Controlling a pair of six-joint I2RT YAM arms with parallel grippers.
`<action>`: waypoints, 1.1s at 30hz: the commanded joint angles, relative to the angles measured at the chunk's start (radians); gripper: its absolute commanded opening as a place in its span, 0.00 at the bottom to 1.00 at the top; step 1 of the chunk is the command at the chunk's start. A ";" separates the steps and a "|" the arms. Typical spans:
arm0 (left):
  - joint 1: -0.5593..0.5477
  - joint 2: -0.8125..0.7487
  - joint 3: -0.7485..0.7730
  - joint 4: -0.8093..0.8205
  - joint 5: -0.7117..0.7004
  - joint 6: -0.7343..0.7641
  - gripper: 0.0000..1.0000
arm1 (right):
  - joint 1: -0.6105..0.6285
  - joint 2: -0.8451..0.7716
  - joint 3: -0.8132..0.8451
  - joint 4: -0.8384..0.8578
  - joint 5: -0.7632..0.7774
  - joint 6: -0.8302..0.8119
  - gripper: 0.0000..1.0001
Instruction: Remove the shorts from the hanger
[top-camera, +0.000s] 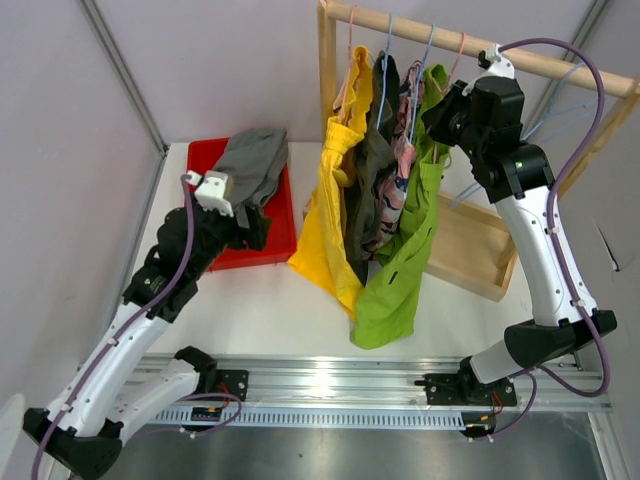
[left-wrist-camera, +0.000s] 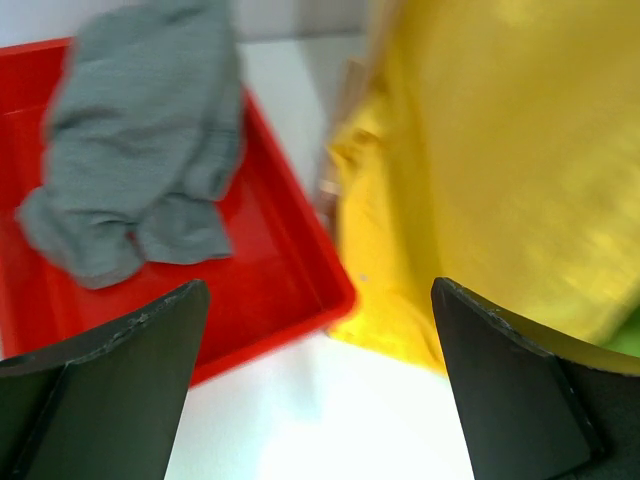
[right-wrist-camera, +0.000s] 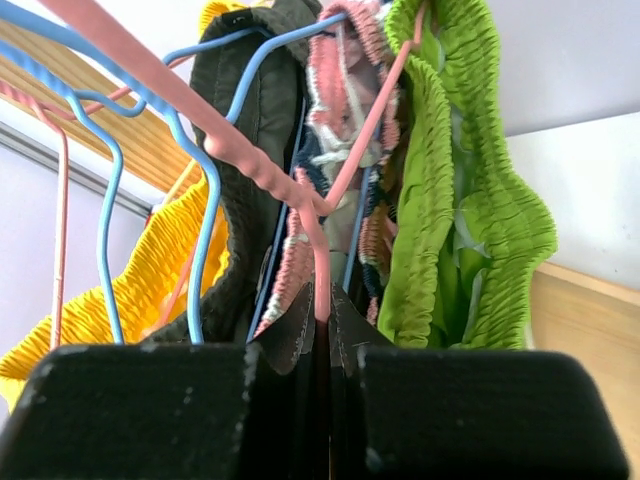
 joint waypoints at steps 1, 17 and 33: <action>-0.150 0.012 0.114 0.007 -0.059 0.056 0.99 | 0.006 -0.056 0.033 0.003 0.041 -0.027 0.00; -0.813 0.419 0.501 0.190 0.025 0.097 0.99 | 0.006 -0.116 0.252 -0.179 0.147 -0.027 0.00; -0.937 0.717 0.710 0.308 0.157 0.073 0.99 | 0.008 -0.203 0.200 -0.202 0.144 0.011 0.00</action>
